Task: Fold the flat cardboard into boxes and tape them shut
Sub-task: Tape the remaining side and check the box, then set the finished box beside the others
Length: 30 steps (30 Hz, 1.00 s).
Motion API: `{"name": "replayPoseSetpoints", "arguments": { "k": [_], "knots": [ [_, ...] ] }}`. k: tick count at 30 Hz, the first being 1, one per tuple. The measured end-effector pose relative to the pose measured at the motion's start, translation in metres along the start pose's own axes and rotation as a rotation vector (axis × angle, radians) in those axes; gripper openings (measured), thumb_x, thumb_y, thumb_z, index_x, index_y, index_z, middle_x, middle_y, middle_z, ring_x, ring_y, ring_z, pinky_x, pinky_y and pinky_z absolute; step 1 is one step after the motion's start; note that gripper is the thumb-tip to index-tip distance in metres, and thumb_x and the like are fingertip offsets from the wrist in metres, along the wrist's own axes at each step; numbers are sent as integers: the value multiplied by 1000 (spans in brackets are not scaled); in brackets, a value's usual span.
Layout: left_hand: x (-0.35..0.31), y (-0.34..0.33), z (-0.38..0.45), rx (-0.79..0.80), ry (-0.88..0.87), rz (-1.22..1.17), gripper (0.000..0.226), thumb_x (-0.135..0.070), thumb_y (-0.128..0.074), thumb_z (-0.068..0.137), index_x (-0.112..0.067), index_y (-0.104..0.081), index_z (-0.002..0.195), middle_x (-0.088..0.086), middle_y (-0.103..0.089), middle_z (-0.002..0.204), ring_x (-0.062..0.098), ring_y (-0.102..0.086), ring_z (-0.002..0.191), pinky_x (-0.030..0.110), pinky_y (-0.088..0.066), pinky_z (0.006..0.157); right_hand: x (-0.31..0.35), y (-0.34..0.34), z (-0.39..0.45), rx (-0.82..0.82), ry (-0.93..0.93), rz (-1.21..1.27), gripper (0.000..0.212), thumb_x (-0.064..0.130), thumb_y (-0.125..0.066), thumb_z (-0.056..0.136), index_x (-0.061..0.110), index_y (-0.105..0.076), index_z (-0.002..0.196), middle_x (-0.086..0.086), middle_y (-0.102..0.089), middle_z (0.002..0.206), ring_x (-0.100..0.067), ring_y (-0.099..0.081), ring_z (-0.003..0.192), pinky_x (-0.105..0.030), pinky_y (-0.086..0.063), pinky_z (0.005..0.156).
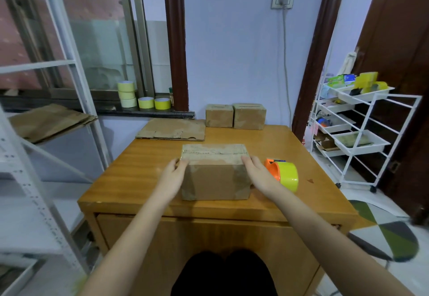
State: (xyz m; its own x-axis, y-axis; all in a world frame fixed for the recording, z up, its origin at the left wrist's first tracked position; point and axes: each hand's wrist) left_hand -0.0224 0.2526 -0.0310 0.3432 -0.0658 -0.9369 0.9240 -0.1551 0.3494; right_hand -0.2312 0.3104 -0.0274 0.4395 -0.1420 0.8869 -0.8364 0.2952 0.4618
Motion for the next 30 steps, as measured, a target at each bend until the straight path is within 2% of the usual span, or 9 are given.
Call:
{"name": "replayPoseSetpoints", "arguments": {
  "k": [3,7,10,12,17,21,23,28,30],
  "knots": [
    [-6,-3,-5,2,-27,-12,53,-37,-37,102,-7,-33,145,9,-38,149,25,-37,135,37,-32,108,2,-1,-1,-18,3,-2,49,40,-33,103,10,-33,142,-7,-43,143,-20,-40,130,-21,-28,89],
    [-22,-4,6,12,-56,-69,52,-41,-37,101,-11,-38,143,6,-46,143,26,-46,128,47,-38,108,17,14,5,-56,49,33,48,40,-34,102,10,-35,141,-4,-47,136,-20,-44,125,-29,-37,97],
    [-47,-8,20,-14,-105,-69,50,-41,-36,101,-13,-38,143,4,-45,142,25,-44,129,40,-35,108,35,31,18,-118,102,79,44,38,-35,102,11,-38,137,-2,-50,127,-17,-47,114,-26,-42,84],
    [-63,-11,31,-21,-134,-41,51,-42,-36,101,-13,-39,142,5,-47,141,25,-45,127,40,-36,107,45,41,31,-169,117,99,43,36,-36,102,10,-40,136,-2,-50,125,-16,-47,111,-27,-38,87],
    [-91,-17,73,15,-106,-40,52,-43,-38,100,-13,-41,141,4,-44,142,27,-44,128,44,-36,107,53,57,73,-200,65,68,46,38,-36,100,9,-43,134,-7,-52,126,-23,-50,114,-31,-40,89],
    [-109,-19,113,46,-79,-70,47,-40,-43,99,-11,-46,135,7,-49,131,24,-49,113,42,-42,101,65,67,113,-159,-15,50,59,45,-35,97,9,-34,144,-12,-43,142,-32,-45,126,-51,-41,103],
    [-117,-18,138,51,-67,-76,47,-41,-46,98,-12,-47,135,6,-47,138,26,-47,121,43,-44,100,73,70,136,-159,-25,49,63,48,-35,96,8,-32,145,-13,-41,144,-35,-42,129,-53,-40,104],
    [-118,-25,201,70,-23,-114,50,-42,-50,96,-14,-46,138,4,-46,139,24,-46,124,37,-46,87,70,67,198,-203,-1,27,45,47,-36,93,10,-44,116,-4,-46,100,-25,-47,102,-36,-40,83],
    [-106,-33,225,126,14,-118,52,-44,-54,94,-13,-48,135,3,-51,131,22,-50,118,41,-49,94,59,62,220,-210,-36,31,55,47,-37,90,4,-46,123,-6,-45,103,-22,-44,97,-35,-37,80]
  ]
}}
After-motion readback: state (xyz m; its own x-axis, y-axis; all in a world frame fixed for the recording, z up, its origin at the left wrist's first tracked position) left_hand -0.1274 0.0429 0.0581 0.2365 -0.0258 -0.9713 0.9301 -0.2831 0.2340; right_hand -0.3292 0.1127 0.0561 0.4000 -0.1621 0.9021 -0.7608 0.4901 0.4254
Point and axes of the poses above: each hand's wrist, its own z-axis towards the middle knuckle, its own y-axis out of the back of the hand, x = y × z
